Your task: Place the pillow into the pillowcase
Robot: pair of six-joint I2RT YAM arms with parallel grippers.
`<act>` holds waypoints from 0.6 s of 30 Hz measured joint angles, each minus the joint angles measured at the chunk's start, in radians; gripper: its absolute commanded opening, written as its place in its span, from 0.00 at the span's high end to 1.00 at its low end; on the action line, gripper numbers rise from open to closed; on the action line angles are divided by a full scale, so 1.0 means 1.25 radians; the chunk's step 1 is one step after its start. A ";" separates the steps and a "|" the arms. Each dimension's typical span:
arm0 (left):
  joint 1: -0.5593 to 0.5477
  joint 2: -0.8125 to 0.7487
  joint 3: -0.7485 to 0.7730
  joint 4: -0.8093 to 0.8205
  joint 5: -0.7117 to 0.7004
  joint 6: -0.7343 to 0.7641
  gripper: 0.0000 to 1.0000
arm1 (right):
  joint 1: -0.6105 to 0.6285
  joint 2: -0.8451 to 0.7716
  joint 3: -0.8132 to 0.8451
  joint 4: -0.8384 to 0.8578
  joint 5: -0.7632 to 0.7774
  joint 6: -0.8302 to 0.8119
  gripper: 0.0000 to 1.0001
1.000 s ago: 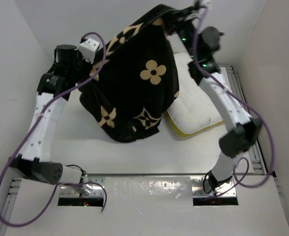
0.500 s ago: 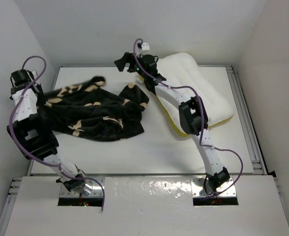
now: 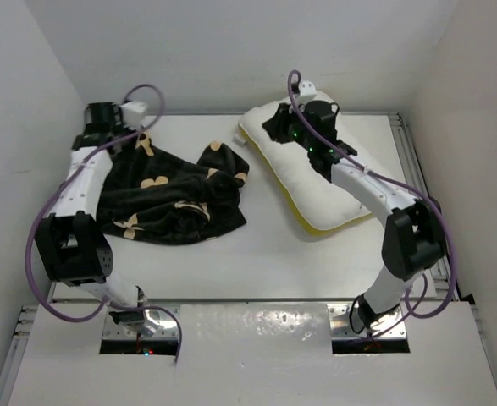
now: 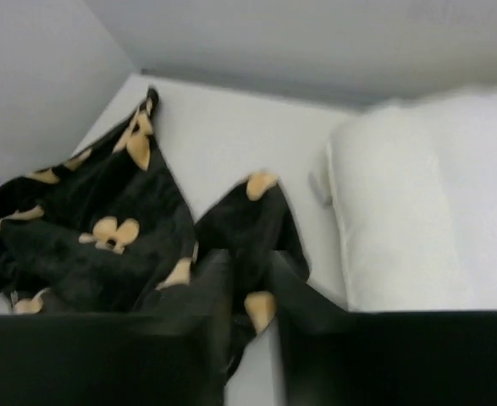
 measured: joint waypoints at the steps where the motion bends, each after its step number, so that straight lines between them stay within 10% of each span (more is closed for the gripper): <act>1: -0.053 -0.002 0.018 -0.001 0.008 0.031 0.56 | 0.003 -0.013 -0.025 -0.014 0.001 -0.004 0.33; 3: -0.164 0.012 0.053 -0.005 0.021 0.080 0.30 | 0.027 -0.021 -0.084 -0.048 0.001 -0.016 0.28; 6: -0.288 0.062 0.081 -0.013 0.063 0.122 0.17 | 0.082 -0.004 -0.177 -0.104 -0.001 -0.015 0.29; 18: -0.295 0.327 0.158 -0.087 0.216 0.141 0.24 | 0.224 0.098 -0.284 -0.044 0.041 0.010 0.39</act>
